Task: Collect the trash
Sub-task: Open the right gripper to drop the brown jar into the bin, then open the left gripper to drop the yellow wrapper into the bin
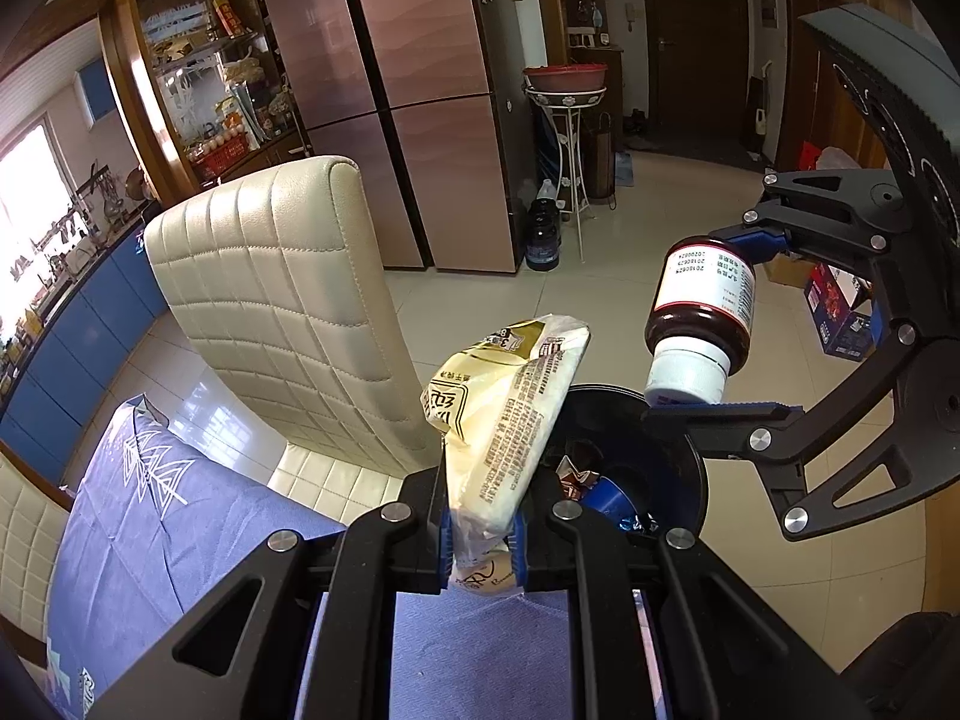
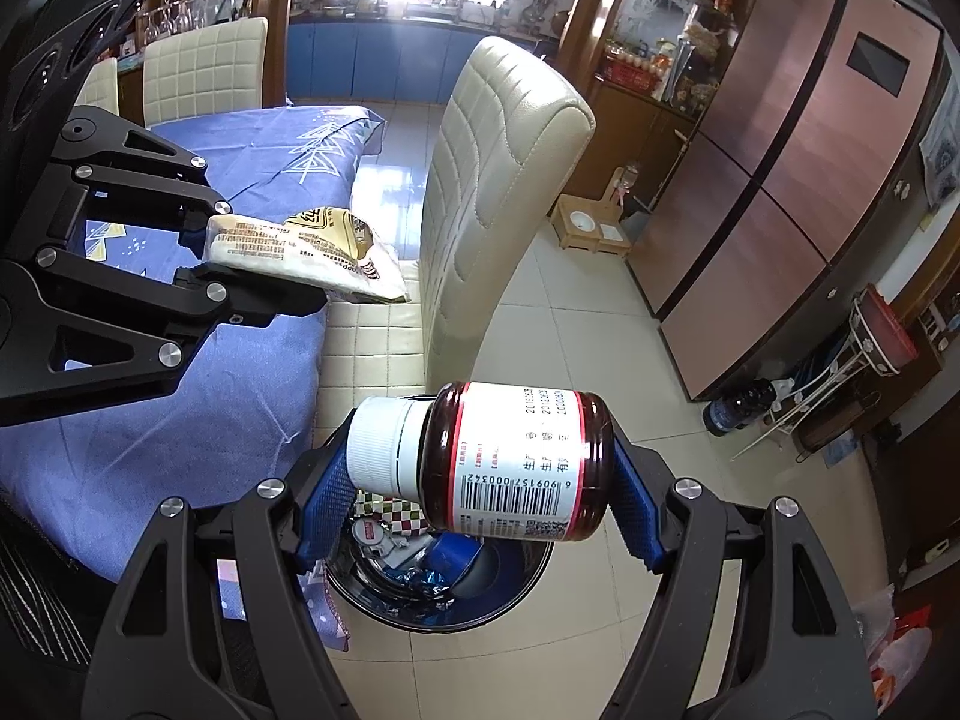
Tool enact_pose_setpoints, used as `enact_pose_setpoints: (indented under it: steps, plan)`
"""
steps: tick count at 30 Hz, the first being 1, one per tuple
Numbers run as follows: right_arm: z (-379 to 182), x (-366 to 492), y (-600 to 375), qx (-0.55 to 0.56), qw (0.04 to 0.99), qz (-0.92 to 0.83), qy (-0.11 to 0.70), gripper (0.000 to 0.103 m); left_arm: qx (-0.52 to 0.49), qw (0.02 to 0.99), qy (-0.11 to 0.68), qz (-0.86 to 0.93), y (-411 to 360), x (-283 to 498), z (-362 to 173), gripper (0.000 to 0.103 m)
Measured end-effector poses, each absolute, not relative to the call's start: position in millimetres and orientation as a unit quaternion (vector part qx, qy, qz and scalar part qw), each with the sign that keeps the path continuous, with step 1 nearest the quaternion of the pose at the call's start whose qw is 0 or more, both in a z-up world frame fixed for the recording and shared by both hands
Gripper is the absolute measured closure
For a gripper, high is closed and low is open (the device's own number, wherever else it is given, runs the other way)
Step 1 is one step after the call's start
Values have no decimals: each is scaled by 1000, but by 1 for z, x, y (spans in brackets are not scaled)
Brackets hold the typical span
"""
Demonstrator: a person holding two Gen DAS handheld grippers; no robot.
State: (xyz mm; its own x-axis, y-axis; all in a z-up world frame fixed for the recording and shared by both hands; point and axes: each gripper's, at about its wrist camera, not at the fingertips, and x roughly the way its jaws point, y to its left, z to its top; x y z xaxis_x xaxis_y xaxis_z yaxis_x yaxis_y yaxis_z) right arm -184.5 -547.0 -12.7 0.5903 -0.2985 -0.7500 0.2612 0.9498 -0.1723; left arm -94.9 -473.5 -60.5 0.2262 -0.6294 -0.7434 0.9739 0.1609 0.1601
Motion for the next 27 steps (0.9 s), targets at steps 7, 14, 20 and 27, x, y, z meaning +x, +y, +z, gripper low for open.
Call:
enact_pose_setpoints:
  steps: [7, 14, 20, 27]
  plan:
    - [-10, -185, -550, -31, 891, -174, 417, 21, 321, 714, 266, -562, -473, -94, -59, 89]
    - [-4, -189, -552, -39, 895, -187, 403, 3, 323, 712, 266, -564, -475, -94, -58, 89]
    - [-5, -190, -552, -33, 894, -188, 405, 3, 324, 709, 264, -568, -477, -96, -59, 89]
    - [-6, -191, -557, -28, 894, -191, 404, 3, 328, 705, 258, -573, -483, -101, -58, 88]
